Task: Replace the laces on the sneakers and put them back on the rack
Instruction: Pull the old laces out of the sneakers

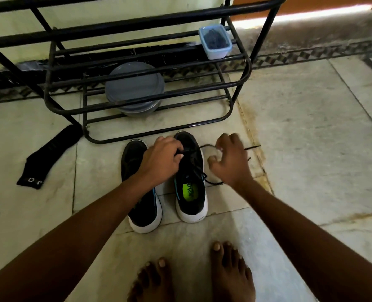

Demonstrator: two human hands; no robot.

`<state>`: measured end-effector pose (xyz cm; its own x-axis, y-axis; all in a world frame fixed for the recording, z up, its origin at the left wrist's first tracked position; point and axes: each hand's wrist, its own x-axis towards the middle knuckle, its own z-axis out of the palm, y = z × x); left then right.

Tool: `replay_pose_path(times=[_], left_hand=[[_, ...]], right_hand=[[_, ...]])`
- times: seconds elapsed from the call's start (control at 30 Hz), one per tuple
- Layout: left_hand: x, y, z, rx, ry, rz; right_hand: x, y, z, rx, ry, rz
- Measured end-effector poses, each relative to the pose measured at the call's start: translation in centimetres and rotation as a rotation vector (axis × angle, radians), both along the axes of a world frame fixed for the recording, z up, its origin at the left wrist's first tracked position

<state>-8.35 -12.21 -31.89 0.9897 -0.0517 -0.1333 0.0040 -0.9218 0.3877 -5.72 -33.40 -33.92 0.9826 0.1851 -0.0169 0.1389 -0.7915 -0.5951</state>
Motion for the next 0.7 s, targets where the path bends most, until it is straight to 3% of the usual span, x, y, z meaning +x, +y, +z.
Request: replay_pose_path(times=[0.1,0.23,0.53,0.6,0.7], left_hand=[[0.4,-0.7,-1.2,-0.047,0.038,0.049],[0.8,-1.3,-2.1,-0.104,0.008,0.105],[2.1,-1.5,-1.5,-0.061,0.057,0.107],[2.1,-2.1,-0.7,0.061,0.049,0.048],[2.3,-2.5,0.0,0.394,-0.024,-0.135]], right_hand=[[-1.8,1.5,-0.7,0.048,0.047,0.153],[-3.0,2.4,-1.5,-0.114,0.071,0.346],[-4.7,3.0,-2.5,-0.086,0.021,0.280],[-5.0,3.1,-2.6,-0.064,0.027,0.256],[-5.4,3.4,-2.7,-0.048,0.030,0.243]])
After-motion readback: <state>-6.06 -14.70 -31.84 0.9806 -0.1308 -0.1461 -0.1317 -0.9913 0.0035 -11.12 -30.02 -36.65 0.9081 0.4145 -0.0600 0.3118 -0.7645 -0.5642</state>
